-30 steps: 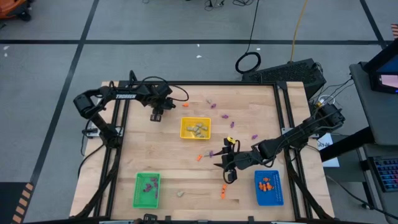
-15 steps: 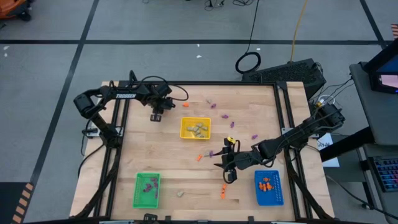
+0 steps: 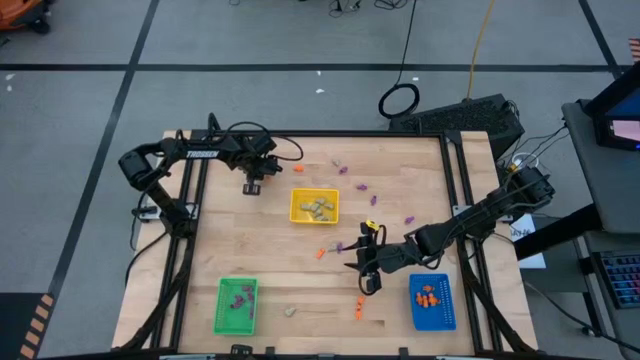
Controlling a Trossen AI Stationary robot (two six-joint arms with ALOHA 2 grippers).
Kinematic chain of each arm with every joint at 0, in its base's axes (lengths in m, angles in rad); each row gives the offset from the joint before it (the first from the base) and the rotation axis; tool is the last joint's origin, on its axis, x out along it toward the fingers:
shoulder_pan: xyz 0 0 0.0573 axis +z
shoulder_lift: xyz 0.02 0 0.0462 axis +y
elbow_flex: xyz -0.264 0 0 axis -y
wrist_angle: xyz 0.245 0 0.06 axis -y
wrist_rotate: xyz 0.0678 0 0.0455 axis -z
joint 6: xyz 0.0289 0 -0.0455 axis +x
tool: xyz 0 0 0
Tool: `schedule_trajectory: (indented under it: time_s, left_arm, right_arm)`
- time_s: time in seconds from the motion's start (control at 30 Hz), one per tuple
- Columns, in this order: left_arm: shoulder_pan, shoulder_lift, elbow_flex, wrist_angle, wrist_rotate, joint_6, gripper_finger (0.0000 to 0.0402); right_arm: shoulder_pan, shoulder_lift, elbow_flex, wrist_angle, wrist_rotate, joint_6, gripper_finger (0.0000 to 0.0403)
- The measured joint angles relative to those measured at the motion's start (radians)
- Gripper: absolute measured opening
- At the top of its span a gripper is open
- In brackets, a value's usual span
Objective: Sort Halloween decoration
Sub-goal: Put the orange skeleton toy in the blue basket
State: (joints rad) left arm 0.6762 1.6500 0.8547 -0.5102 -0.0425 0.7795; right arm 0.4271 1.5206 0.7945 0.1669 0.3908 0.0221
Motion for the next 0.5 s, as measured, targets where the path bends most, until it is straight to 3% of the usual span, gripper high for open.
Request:
schedule_trajectory:
  time_s: [0.5]
  left_arm:
    - [-0.005, -0.044, 0.0, 0.003, 0.007, -0.053, 0.0011]
  right_arm:
    - [0.0, 0.0, 0.0, -0.016, 0.0, 0.011, 0.0169]
